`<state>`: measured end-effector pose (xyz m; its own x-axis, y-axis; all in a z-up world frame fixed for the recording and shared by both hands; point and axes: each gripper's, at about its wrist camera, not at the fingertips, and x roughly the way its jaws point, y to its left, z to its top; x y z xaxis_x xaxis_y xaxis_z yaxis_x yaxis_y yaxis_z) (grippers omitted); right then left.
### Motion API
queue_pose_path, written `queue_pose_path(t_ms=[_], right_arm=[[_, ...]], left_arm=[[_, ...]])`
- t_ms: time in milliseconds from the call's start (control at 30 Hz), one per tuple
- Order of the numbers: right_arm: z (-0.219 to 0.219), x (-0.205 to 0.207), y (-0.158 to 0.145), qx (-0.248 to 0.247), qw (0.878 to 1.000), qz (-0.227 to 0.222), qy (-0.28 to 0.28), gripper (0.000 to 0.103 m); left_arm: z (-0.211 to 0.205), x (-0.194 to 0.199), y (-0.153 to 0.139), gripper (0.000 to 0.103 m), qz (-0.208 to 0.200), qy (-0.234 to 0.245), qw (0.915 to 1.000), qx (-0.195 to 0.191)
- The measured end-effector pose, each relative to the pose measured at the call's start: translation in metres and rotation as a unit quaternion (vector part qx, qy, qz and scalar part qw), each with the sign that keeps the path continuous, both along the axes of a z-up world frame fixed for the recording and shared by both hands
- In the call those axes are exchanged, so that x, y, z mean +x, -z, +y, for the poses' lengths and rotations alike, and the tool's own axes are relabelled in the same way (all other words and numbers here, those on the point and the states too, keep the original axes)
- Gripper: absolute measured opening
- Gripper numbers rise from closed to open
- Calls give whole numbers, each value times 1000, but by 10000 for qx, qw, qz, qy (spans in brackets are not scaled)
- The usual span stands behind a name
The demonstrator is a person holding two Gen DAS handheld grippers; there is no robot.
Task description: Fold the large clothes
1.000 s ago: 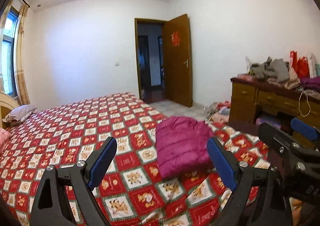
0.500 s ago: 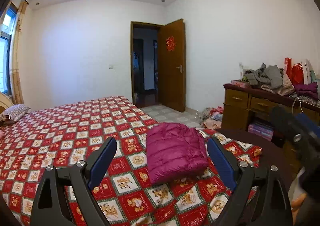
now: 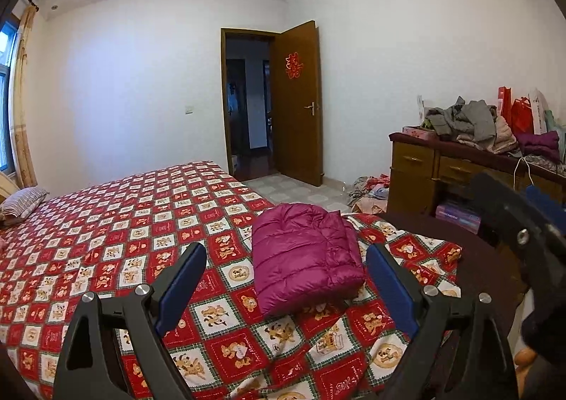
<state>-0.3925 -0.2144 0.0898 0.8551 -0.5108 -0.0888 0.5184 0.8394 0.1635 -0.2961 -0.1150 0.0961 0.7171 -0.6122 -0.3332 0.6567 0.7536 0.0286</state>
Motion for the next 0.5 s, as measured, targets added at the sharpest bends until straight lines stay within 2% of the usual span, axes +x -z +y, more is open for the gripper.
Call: queue_pose_path(t_ms=[500], right_arm=[[-5,1,-3,29,10000,30,-23,103]], left_arm=[[4,3,0,92,27,-77,10000,-23]])
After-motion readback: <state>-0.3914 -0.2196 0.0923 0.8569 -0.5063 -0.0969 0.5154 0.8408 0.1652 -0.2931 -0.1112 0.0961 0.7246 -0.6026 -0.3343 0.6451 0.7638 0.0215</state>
